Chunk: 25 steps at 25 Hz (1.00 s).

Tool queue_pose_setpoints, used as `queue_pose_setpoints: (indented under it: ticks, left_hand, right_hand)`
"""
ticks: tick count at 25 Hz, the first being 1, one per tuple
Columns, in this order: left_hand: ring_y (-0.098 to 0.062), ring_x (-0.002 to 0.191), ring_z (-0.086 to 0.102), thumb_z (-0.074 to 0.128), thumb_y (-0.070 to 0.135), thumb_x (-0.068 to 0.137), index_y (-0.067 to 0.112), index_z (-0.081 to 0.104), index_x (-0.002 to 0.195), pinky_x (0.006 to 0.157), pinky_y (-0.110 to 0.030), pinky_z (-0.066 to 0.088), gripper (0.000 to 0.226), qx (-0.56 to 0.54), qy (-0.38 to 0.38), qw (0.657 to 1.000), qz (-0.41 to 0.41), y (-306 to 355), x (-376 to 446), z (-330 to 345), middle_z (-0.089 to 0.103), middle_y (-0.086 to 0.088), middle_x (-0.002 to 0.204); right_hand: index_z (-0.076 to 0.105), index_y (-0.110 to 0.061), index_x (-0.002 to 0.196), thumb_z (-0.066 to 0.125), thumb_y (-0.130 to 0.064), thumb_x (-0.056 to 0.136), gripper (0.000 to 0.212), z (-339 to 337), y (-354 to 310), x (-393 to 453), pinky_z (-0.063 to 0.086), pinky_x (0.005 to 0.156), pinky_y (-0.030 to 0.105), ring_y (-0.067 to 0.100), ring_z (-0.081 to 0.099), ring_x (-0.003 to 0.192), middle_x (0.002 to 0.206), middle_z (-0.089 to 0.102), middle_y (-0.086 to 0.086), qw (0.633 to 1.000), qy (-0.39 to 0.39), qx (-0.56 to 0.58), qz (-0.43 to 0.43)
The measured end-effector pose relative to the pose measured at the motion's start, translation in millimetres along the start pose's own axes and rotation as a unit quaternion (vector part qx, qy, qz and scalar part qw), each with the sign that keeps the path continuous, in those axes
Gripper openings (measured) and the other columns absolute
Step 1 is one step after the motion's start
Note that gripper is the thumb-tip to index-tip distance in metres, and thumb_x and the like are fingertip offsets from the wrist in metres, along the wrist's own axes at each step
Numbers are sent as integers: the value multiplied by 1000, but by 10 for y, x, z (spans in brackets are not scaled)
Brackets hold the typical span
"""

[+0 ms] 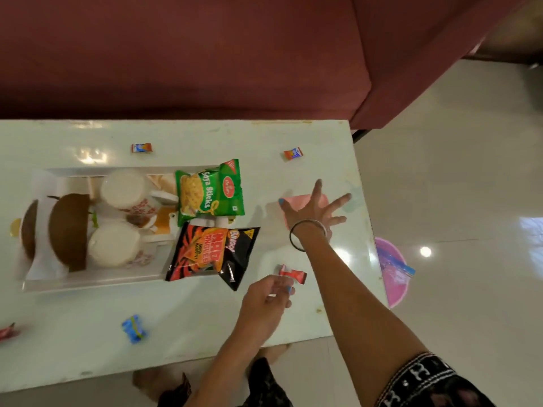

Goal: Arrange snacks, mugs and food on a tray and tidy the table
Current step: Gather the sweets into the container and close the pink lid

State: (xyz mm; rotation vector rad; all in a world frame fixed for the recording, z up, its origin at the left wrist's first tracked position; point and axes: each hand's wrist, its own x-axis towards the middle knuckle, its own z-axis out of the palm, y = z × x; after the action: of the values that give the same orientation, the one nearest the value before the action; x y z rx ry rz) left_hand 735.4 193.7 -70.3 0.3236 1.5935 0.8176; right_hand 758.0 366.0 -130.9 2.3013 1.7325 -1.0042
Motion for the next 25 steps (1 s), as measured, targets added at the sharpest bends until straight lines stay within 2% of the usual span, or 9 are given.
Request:
queue_pose_setpoints:
  ticks: [2,4,7,10,13,17,20,23,25]
  left_hand:
    - [-17,82,65,48,20,94,23,62,88,75,-26,49,16,-29,19,999,-17,12,96,155,67,-5,103]
    - [-17,83,65,49,20,93,21,64,90,75,-26,51,16,-71,48,996,-34,6,169,246,66,-5,108]
    - [-21,84,65,52,22,92,11,64,102,78,-27,53,19,-172,126,974,-73,-19,274,299,68,-9,103]
    - [-24,84,60,51,31,92,7,56,103,80,-30,50,27,-265,164,943,-118,17,404,275,66,-8,91]
    - [-26,89,59,51,51,86,14,49,109,78,-34,49,44,-314,109,931,-153,83,504,245,63,-12,97]
    - [-29,93,62,52,70,72,16,55,110,80,-39,52,67,-408,21,899,-157,149,563,286,65,-17,104]
    - [-29,92,65,62,60,72,14,62,107,88,-43,50,58,-424,12,896,-135,168,636,283,71,-14,97]
    - [-30,94,65,64,50,77,13,57,114,89,-46,51,54,-409,17,903,-134,146,669,268,68,-16,104]
    - [-30,91,64,63,50,77,13,56,114,81,-43,53,52,-430,21,890,-148,118,669,229,66,-17,102]
  right_hand:
    - [24,-42,139,56,-68,72,79,55,25,47,35,97,63,49,-6,139,152,-30,8,999,-25,-35,-32]
    - [41,-35,128,59,-65,71,67,81,41,40,42,93,55,44,8,138,153,-11,10,996,-29,-73,-51]
    - [49,-29,115,68,-53,67,57,20,145,-5,44,89,46,38,21,130,141,17,10,988,-29,-118,-97]
    - [55,-31,107,75,-43,62,51,-203,284,-16,44,95,41,30,33,125,133,30,7,980,-114,8,-163]
    - [51,-39,111,79,-38,64,55,-458,387,-168,46,89,31,19,43,113,125,38,1,941,-229,136,-208]
    - [52,-45,109,81,-31,61,58,-626,449,-322,34,80,12,7,40,115,122,41,-11,924,-235,118,-277]
    - [56,-44,108,82,-28,59,58,-644,479,-353,35,85,16,4,42,117,125,46,-13,915,-251,104,-297]
    - [58,-42,110,83,-23,59,59,-645,467,-330,42,92,23,6,44,119,127,49,-11,911,-270,101,-296]
    - [61,-40,109,81,-19,59,57,-676,463,-267,48,96,38,11,48,120,125,53,-9,898,-313,126,-284]
